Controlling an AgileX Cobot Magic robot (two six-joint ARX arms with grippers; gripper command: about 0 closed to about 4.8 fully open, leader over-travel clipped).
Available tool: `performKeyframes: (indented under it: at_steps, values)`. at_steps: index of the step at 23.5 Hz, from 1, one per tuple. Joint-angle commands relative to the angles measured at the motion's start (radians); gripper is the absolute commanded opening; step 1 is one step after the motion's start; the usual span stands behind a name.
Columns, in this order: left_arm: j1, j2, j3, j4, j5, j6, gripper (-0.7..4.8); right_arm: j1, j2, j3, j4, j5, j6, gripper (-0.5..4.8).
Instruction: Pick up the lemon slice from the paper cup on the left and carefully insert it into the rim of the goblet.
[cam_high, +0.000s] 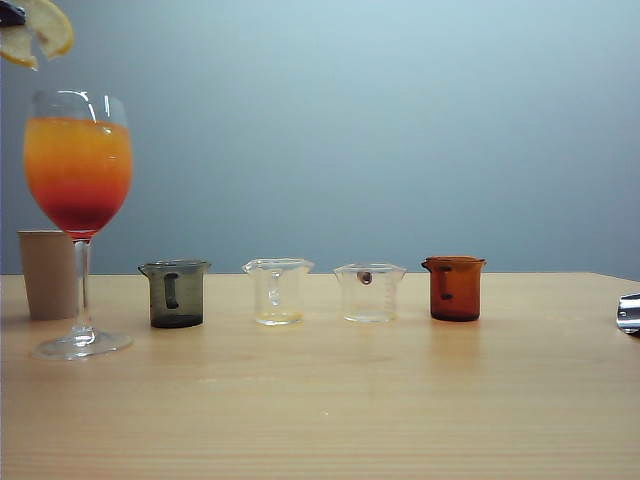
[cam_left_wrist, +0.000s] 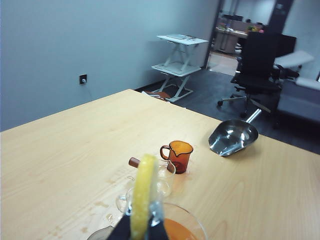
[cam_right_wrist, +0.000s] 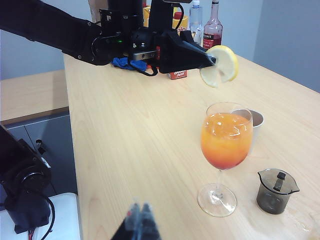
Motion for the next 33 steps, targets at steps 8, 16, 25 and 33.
performKeyframes:
  at_steps: [8, 16, 25, 33]
  values:
    - [-0.002, 0.058, 0.005, 0.043, 0.047, 0.046, -0.06, 0.0, -0.002, 0.004, -0.011, -0.004, -0.002, -0.05]
    - [-0.032, 0.086, 0.005, 0.038, 0.046, 0.08, -0.06, 0.0, -0.002, 0.004, -0.011, -0.004, -0.002, -0.05]
    - [-0.042, 0.115, 0.006, 0.061, 0.046, 0.091, -0.06, 0.0, -0.002, 0.004, -0.011, -0.004, -0.002, -0.05]
    - [-0.035, 0.115, 0.04, 0.068, 0.047, 0.064, -0.06, 0.0, -0.002, 0.004, -0.011, -0.004, -0.002, -0.05]
